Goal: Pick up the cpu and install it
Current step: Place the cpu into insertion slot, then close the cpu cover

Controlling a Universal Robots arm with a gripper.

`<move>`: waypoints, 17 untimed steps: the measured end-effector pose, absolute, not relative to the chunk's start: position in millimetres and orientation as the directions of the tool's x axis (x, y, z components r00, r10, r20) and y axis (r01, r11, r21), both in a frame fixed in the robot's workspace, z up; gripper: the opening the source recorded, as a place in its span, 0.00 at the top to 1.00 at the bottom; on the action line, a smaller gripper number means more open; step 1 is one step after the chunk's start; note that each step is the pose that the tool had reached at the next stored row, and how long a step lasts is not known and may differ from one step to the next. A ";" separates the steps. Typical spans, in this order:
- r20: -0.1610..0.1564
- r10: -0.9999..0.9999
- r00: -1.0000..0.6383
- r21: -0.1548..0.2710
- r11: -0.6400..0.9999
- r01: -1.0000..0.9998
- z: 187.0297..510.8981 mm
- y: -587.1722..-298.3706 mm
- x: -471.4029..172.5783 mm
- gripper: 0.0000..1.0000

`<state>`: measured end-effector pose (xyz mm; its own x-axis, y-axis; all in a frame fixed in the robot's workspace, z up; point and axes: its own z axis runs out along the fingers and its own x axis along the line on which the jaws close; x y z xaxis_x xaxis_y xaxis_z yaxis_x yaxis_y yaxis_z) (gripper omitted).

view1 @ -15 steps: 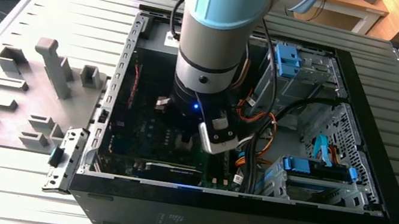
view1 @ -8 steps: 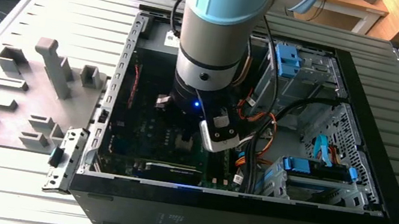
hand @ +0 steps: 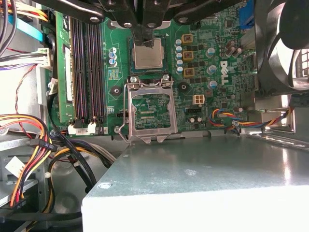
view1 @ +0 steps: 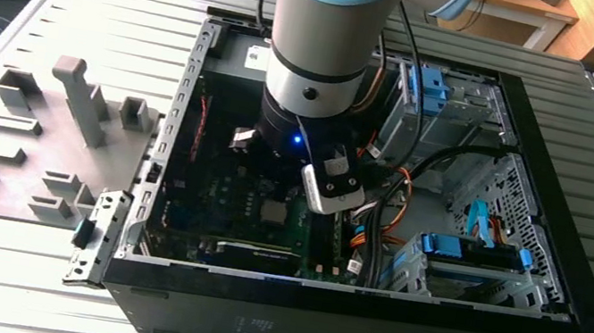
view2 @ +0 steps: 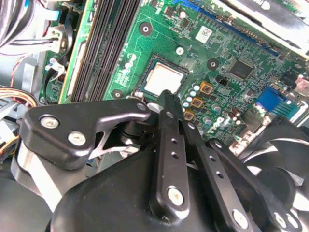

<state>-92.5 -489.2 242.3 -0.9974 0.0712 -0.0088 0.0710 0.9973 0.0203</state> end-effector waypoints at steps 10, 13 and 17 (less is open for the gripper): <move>-0.009 0.072 -0.997 0.021 0.997 0.072 240.4 -488.1 -92.7 0.89; -0.009 0.073 -0.997 0.021 0.997 0.072 239.6 -487.6 -92.7 0.89; -0.009 0.072 -0.997 0.021 0.997 0.072 239.6 -486.8 -92.8 0.89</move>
<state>-92.8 -486.8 239.6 -0.9973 0.0725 -0.0088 0.0723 0.9972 0.0208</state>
